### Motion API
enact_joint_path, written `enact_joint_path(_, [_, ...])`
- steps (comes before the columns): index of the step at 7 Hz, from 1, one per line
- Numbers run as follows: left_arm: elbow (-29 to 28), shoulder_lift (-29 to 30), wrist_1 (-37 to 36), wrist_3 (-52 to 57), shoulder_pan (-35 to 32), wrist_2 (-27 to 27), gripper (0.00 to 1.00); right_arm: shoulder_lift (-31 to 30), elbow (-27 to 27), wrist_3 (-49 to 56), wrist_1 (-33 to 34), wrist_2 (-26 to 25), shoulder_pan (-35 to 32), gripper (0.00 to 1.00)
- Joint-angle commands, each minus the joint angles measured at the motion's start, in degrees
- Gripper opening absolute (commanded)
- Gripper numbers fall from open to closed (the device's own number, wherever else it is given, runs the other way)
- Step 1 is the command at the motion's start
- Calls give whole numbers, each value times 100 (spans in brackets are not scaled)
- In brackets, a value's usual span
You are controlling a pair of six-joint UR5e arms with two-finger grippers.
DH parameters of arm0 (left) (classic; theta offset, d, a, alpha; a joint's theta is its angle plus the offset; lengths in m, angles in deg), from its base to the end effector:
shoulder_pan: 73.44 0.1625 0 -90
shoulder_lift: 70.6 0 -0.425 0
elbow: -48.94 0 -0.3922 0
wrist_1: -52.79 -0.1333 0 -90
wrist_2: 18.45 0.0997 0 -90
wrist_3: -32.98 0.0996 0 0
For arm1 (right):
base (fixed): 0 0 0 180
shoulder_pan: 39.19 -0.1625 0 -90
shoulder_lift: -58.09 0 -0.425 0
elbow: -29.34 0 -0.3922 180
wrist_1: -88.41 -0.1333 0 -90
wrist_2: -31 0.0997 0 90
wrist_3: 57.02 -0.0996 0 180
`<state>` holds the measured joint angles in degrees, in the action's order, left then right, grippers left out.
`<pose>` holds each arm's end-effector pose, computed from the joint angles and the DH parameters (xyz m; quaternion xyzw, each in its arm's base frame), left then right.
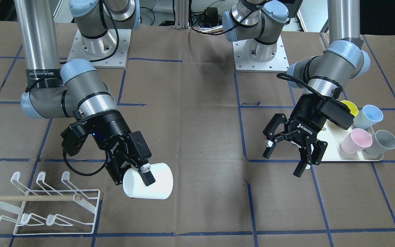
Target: Transfer IKEA cup to right arm and place on rack
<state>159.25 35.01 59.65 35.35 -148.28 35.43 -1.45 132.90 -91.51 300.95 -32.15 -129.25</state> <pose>-0.0392 -0.5895 0.3603 -0.0264 -0.8796 0.4196 0.2227 0.1789 -0.6042 0.3363 0.0825 0.7629 -0.5344 0.3544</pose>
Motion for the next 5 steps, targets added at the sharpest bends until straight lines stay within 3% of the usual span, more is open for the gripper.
enact_joint_path(1, [-1077,30,2204,-122,-501,1378,99,-5,-3,1746,15,-48,478,39])
enact_joint_path(2, [-1735,4,3659,-254,-1079,2571,99,4,-3,2632,33,-22,724,39])
enact_joint_path(3, [-2315,-57,5222,-377,-1381,3227,99,39,15,3137,50,13,900,39])
enact_joint_path(5, [-3109,-198,7557,-466,-1402,3662,99,153,41,3570,42,22,1130,39])
